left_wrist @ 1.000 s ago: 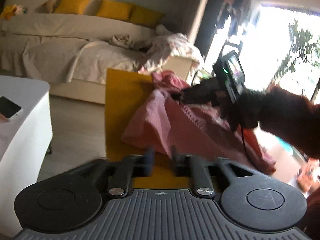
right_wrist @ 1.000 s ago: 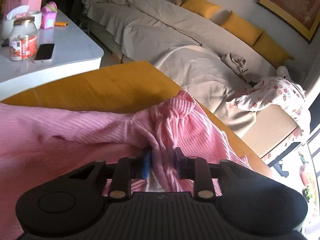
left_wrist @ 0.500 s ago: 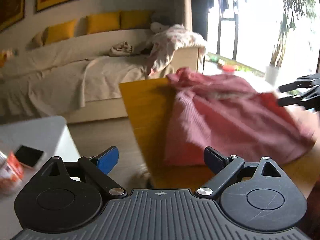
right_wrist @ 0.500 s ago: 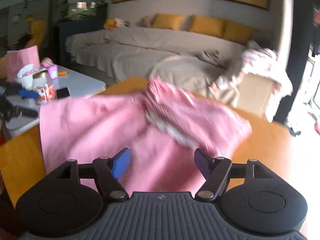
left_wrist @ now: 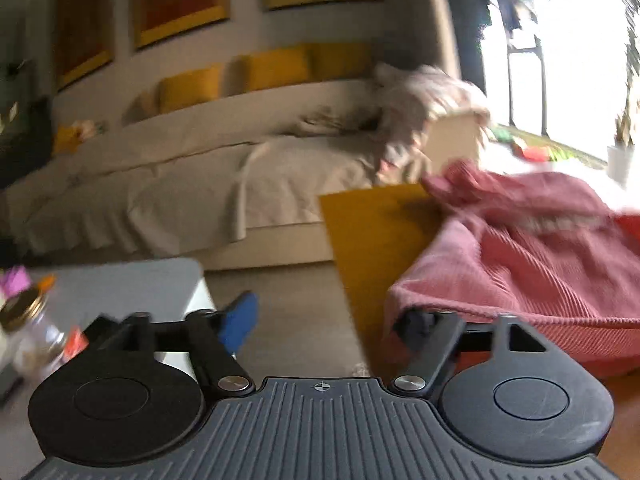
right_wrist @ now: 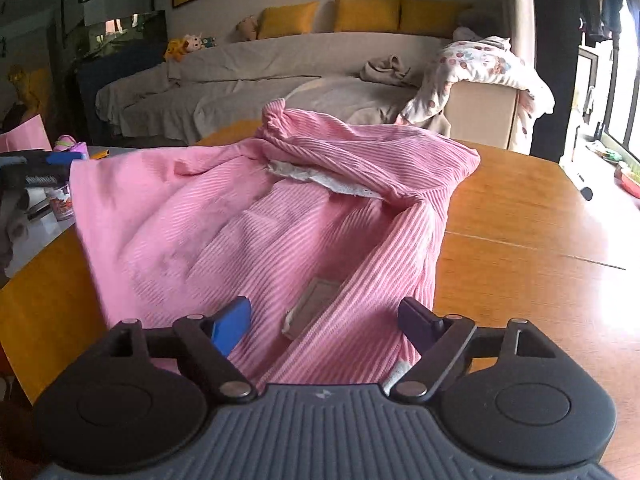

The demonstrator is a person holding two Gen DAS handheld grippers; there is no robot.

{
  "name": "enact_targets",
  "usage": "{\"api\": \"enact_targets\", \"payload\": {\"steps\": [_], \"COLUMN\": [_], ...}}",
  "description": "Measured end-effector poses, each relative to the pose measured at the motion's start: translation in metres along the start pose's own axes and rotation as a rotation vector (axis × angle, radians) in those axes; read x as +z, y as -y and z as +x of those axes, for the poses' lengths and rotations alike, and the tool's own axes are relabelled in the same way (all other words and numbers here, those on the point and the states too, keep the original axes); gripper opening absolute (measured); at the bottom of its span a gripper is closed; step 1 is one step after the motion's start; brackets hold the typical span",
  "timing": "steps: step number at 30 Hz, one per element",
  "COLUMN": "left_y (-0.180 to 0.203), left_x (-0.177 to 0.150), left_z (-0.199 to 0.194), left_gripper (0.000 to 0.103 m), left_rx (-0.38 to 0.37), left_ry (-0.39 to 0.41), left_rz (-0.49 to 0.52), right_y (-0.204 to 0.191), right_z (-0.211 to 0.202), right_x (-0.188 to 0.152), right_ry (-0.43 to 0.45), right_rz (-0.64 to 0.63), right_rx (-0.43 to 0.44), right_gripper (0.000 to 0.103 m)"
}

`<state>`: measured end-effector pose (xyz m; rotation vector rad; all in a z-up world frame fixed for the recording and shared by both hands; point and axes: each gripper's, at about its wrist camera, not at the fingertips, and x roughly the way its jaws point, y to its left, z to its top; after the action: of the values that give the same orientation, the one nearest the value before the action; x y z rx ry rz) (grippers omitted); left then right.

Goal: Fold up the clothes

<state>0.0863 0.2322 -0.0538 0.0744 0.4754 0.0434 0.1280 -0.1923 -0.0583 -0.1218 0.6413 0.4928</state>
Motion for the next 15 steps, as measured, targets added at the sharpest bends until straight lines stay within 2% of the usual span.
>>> {"api": "enact_targets", "payload": {"steps": [3, 7, 9, 10, 12, 15], "left_y": [-0.014, -0.040, -0.046, -0.043, -0.029, -0.004], "left_x": [-0.012, -0.025, -0.026, -0.025, -0.019, -0.009], "left_z": [-0.019, -0.038, -0.041, -0.039, -0.027, -0.002], "left_gripper": [0.095, 0.097, 0.100, 0.101, 0.101, 0.101], "left_rx": [-0.120, -0.362, -0.428, -0.433, -0.390, -0.309], "left_ry": [-0.034, -0.035, -0.003, 0.003, -0.021, -0.071], "left_rz": [-0.032, -0.271, -0.392, -0.430, -0.428, -0.332], "right_y": [-0.002, -0.003, -0.004, -0.005, -0.006, -0.006], "right_z": [0.003, 0.004, 0.003, 0.003, 0.003, 0.003], "right_x": [0.002, 0.003, 0.002, 0.002, 0.002, 0.001], "right_ry": [-0.011, -0.013, -0.013, -0.014, -0.014, -0.010], "right_rz": [-0.018, -0.027, -0.028, -0.030, -0.033, -0.033], "right_rx": [0.002, -0.001, -0.005, -0.007, -0.010, -0.014], "right_gripper": [0.085, 0.086, 0.086, 0.086, 0.087, 0.087]}}
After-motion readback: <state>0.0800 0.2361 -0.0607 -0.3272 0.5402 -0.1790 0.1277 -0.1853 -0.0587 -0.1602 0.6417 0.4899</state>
